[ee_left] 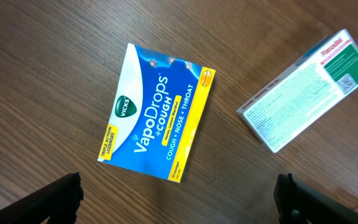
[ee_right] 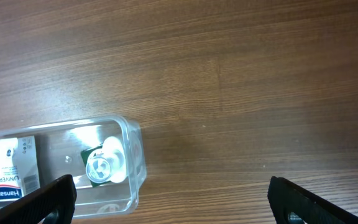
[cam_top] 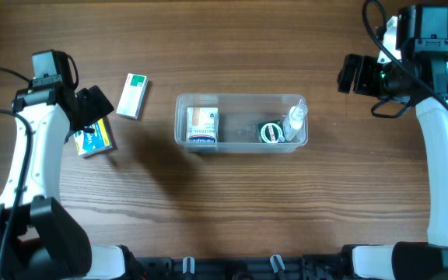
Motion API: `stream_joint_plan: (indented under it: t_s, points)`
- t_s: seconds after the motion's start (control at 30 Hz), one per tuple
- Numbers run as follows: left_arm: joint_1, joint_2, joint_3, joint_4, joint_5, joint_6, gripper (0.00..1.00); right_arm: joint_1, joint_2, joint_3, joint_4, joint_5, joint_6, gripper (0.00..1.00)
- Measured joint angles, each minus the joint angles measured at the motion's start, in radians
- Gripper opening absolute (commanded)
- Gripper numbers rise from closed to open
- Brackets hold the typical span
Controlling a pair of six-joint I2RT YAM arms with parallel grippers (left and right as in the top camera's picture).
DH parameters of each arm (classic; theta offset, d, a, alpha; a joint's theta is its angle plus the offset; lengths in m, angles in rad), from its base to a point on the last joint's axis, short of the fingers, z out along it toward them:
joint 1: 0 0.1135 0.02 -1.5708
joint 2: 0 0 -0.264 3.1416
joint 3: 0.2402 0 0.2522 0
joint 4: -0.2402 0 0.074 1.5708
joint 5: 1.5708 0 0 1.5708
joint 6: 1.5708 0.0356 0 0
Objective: Pack container
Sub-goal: 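Move the left gripper back over the blue Vicks VapoDrops box, then lower the left gripper and grasp the Vicks VapoDrops box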
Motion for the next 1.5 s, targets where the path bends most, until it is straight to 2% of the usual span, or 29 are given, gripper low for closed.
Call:
stream_joint_plan:
  t_s: [0.47, 1.23, 1.5]
  points:
    - [0.083, 0.089, 0.0, 0.038, 0.036, 0.023, 1.0, 0.0, 0.0, 0.0, 0.0, 0.0, 0.0, 1.0]
    - [0.083, 0.193, 0.0, 0.11, 0.055, 0.057, 1.0, 0.0, 0.0, 0.0, 0.0, 0.0, 0.0, 1.0]
    - [0.083, 0.193, -0.045, 0.192, 0.055, 0.057, 1.0, 0.0, 0.0, 0.0, 0.0, 0.0, 0.0, 1.0]
